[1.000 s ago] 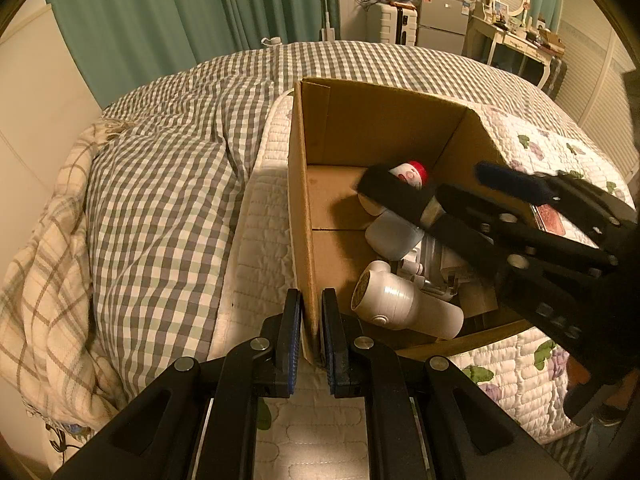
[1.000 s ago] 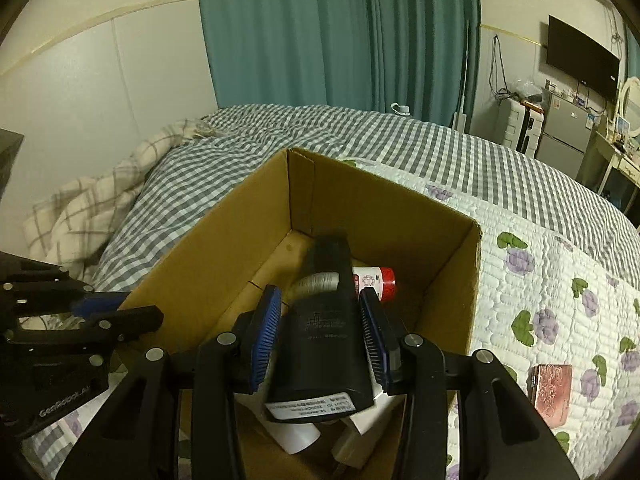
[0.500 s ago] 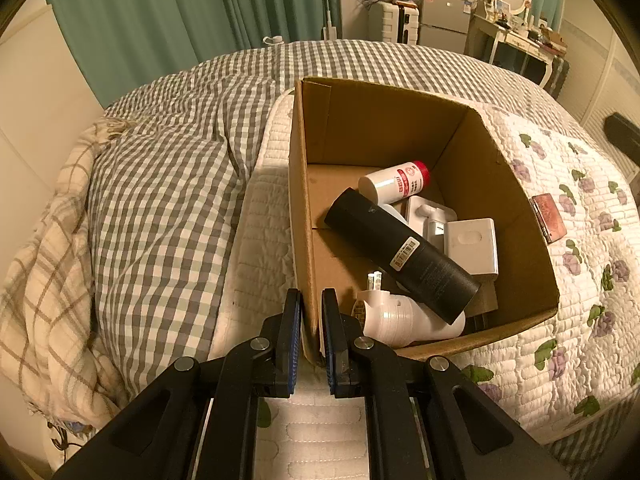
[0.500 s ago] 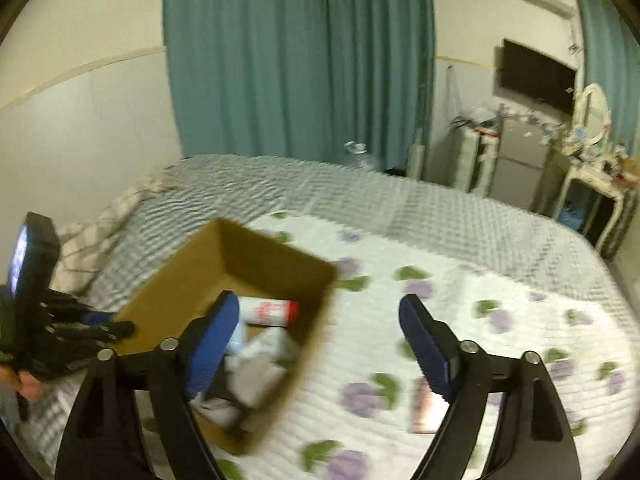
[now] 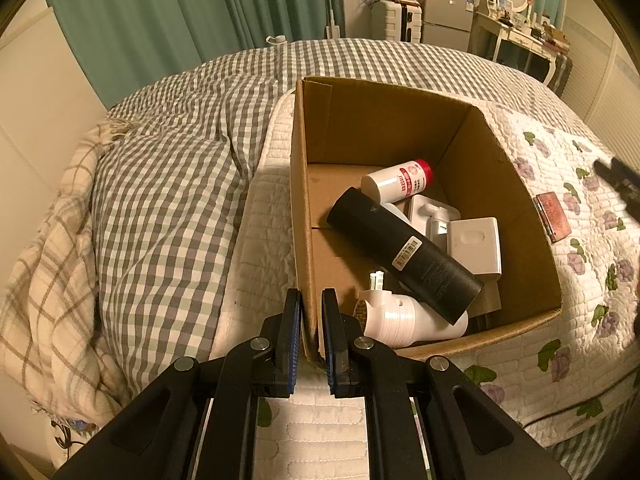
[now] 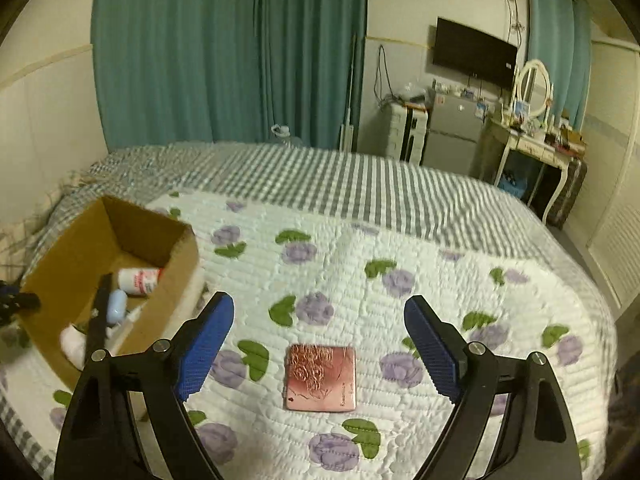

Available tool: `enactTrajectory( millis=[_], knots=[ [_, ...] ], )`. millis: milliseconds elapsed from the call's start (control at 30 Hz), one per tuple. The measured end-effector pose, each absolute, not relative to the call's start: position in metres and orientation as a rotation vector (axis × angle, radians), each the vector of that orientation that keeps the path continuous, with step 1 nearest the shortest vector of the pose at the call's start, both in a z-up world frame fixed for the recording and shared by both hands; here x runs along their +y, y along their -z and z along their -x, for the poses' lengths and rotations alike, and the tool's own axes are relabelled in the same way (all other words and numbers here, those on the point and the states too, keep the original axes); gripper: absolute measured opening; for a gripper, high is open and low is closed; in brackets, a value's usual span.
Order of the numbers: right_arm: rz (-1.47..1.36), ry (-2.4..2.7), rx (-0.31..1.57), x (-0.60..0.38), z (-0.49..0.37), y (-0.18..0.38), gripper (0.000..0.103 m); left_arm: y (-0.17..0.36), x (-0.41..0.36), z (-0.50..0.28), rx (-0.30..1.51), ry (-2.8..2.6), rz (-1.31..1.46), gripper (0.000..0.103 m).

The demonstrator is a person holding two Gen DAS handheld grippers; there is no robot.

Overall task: Organize rigid objects
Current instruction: 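Grasp the pink rose-patterned card case with the right gripper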

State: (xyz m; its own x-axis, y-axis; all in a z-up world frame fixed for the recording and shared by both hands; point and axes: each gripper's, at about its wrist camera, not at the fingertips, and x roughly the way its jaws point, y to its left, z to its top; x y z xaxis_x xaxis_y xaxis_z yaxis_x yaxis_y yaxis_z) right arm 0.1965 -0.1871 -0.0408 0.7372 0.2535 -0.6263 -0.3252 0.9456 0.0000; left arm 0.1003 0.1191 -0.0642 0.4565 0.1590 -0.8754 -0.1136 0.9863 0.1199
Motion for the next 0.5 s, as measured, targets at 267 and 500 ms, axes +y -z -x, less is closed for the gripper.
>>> enactTrajectory(
  millis=[267,500],
  knots=[
    [0.095,-0.308,0.815,-0.187,-0.21,0.11,0.087,0.064,0.119,-0.1,1.083,-0.173,-0.054,0.01],
    [0.112,-0.314,0.889,-0.177,-0.218,0.137,0.087,0.064,0.119,-0.101,1.084,-0.168,-0.055,0.01]
  ],
)
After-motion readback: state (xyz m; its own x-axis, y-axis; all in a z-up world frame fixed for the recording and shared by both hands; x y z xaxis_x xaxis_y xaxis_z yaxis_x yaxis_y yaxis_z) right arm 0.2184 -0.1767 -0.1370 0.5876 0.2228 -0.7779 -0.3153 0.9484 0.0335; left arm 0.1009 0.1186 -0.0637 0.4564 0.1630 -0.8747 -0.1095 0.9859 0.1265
